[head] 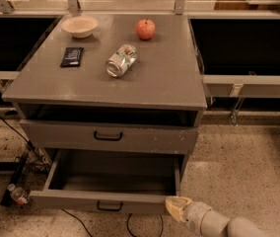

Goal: Close middle drawer

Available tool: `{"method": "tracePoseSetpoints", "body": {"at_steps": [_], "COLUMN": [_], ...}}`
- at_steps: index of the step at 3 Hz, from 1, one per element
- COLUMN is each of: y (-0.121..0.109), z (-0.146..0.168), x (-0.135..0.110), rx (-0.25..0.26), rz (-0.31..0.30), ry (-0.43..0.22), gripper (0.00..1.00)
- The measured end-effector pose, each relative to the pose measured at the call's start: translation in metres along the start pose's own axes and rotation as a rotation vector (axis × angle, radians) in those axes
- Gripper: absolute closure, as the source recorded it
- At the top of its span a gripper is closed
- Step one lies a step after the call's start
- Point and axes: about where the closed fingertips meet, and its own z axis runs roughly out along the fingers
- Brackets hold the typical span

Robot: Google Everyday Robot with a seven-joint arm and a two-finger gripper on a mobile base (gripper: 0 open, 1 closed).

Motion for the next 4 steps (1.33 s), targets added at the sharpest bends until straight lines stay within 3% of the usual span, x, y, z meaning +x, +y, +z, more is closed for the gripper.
{"method": "tracePoseSetpoints", "body": {"at_steps": [1,2,3,4], "y": [0.000,0.004,0.015,0.015], "z": [0.000,-0.015,-0.050,-0.050], "x": [-0.001,0.001,0.011,0.011], "rx": [0.000,-0.025,-0.075,-0.075], "rz": [0.000,-0.014,-0.032,-0.032], "ry": [-0.001,0.010,0.031,0.031], "gripper": [1.00,1.00,1.00,1.00]}}
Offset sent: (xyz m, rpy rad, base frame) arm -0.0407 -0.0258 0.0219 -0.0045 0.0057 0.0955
